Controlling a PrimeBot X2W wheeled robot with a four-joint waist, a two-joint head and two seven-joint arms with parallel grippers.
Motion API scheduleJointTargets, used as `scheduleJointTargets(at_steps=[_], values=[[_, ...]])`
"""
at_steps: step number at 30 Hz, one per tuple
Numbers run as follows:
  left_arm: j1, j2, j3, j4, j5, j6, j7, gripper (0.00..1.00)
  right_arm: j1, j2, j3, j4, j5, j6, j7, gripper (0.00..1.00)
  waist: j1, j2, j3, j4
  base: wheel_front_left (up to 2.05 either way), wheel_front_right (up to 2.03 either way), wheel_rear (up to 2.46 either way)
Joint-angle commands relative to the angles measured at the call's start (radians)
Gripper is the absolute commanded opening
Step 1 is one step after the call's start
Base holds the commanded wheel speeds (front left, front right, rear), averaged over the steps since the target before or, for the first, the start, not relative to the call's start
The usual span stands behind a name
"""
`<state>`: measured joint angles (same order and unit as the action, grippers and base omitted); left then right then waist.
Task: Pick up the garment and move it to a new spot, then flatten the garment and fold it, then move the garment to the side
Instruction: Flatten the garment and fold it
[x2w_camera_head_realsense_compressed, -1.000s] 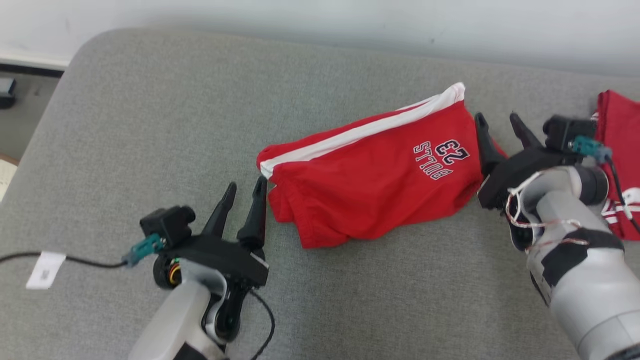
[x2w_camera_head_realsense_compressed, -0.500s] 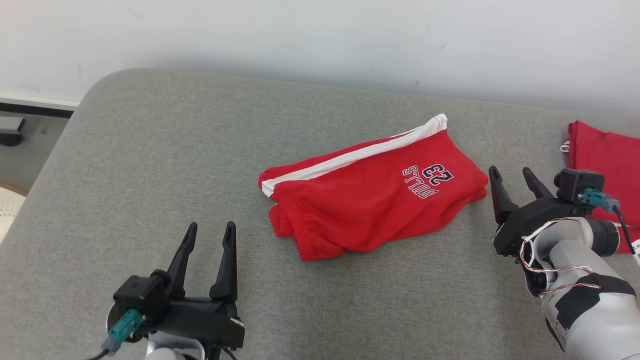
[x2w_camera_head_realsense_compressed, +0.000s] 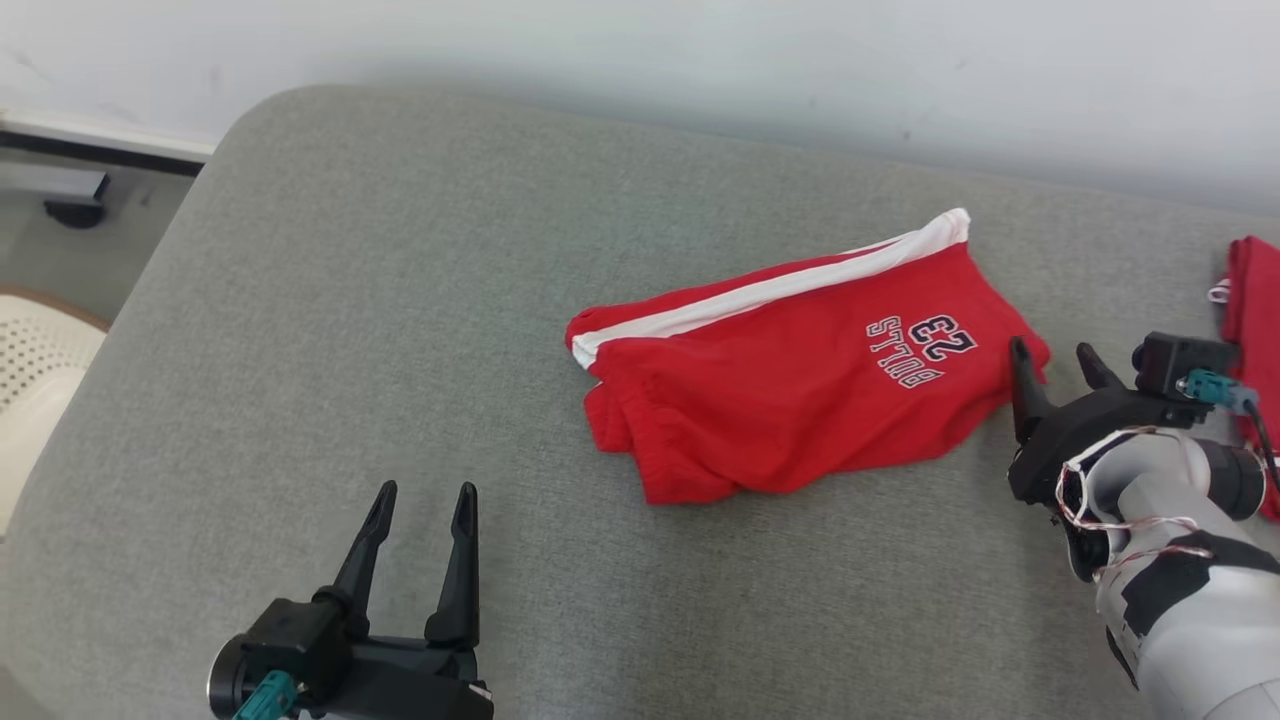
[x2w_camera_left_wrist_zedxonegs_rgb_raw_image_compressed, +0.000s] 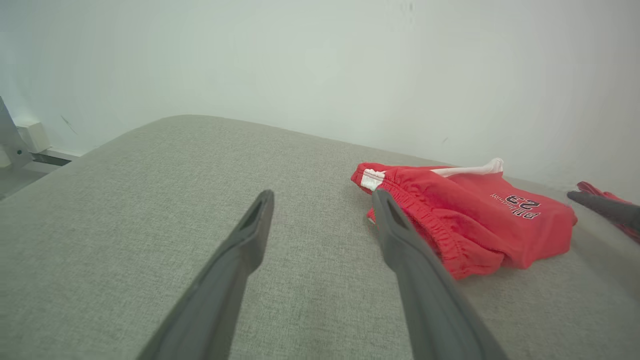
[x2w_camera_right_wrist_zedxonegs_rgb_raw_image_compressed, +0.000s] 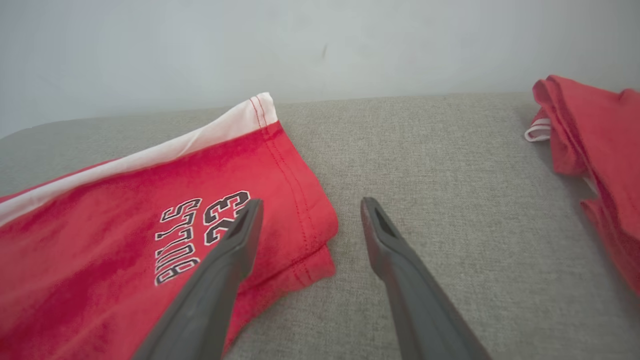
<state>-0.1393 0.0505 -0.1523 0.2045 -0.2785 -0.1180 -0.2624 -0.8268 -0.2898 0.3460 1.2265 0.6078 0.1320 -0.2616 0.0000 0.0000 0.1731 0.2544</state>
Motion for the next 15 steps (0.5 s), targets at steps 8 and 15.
scheduleJointTargets(at_steps=[8, 15], values=[[0.003, 0.000, -0.016, -0.013, -0.032, 0.021, -0.003, 1.00, -0.036, -0.002, -0.036, 0.061, -0.039, -0.002, 0.014, 1.00, 0.0000, 0.0000, 0.047, 0.062, 0.00, 0.00, 0.00], [0.006, 0.000, -0.014, -0.010, -0.037, 0.029, -0.003, 1.00, 0.013, -0.010, -0.077, 0.066, -0.098, -0.002, 0.070, 1.00, 0.0000, 0.0000, 0.044, 0.057, 0.00, 0.00, 0.00]])
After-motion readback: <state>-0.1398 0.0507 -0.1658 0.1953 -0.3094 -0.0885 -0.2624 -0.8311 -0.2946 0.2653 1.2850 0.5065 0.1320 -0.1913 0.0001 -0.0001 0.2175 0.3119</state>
